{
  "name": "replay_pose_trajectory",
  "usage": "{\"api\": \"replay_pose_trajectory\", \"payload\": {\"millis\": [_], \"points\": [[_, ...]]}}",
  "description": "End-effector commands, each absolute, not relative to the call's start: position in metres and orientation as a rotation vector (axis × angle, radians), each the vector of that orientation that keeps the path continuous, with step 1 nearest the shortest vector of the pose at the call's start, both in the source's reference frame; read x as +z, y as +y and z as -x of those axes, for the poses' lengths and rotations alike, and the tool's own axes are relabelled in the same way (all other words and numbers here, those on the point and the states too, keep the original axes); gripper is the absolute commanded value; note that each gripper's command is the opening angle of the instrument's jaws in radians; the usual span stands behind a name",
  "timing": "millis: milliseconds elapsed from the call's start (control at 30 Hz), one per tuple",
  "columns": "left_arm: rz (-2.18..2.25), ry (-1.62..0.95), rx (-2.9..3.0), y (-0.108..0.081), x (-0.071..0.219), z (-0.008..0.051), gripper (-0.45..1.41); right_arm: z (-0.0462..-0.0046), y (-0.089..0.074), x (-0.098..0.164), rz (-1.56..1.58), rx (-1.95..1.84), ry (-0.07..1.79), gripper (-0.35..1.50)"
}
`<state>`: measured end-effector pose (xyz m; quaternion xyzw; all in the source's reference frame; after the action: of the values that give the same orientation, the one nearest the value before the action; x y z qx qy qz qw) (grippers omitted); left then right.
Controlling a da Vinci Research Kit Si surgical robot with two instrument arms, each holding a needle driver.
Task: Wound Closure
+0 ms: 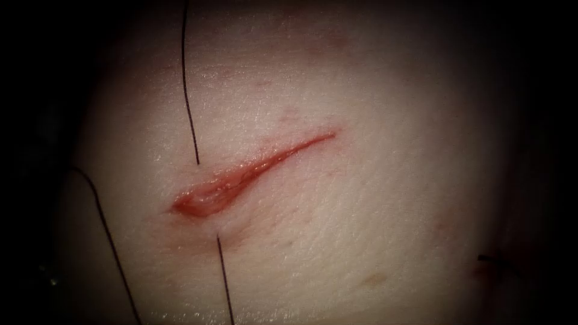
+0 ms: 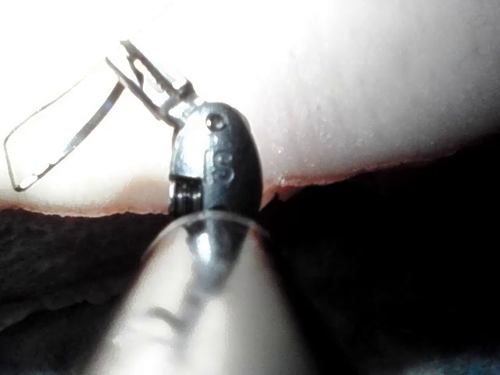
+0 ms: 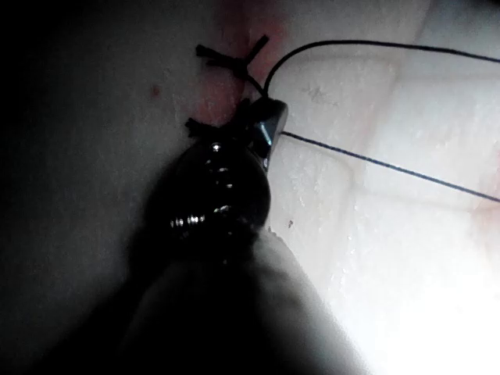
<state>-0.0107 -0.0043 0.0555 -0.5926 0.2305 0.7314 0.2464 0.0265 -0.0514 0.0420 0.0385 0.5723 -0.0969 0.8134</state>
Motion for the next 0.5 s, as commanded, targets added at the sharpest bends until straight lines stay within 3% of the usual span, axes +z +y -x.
{"api": "replay_pose_trajectory", "payload": {"millis": [33, 100, 133, 167, 200, 267, 300, 500], "points": [[1.619, 0.623, 1.994, -0.005, 0.056, 0.0115, -0.45, -0.0270, -0.052, 0.043, -0.099, -0.194, 1.228, -0.35], [1.622, 0.622, 1.994, -0.005, 0.056, 0.0115, -0.45, -0.0272, -0.051, 0.043, -0.112, -0.186, 1.234, -0.35], [1.622, 0.622, 1.994, -0.005, 0.056, 0.0115, -0.45, -0.0273, -0.051, 0.043, -0.117, -0.178, 1.233, -0.10], [1.623, 0.621, 1.994, -0.005, 0.056, 0.0115, -0.45, -0.0273, -0.049, 0.044, -0.109, -0.149, 1.254, 0.32], [1.623, 0.621, 1.994, -0.005, 0.056, 0.0115, -0.45, -0.0273, -0.049, 0.044, -0.109, -0.149, 1.254, 0.32], [1.625, 0.618, 1.994, -0.005, 0.056, 0.0115, -0.45, -0.0269, -0.046, 0.045, -0.083, -0.086, 1.290, 0.89], [1.625, 0.618, 1.994, -0.005, 0.056, 0.0114, -0.45, -0.0267, -0.046, 0.045, -0.077, -0.068, 1.300, 1.00], [1.626, 0.617, 1.993, -0.005, 0.056, 0.0114, -0.45, -0.0265, -0.042, 0.044, -0.073, -0.036, 1.318, 1.13]]}}
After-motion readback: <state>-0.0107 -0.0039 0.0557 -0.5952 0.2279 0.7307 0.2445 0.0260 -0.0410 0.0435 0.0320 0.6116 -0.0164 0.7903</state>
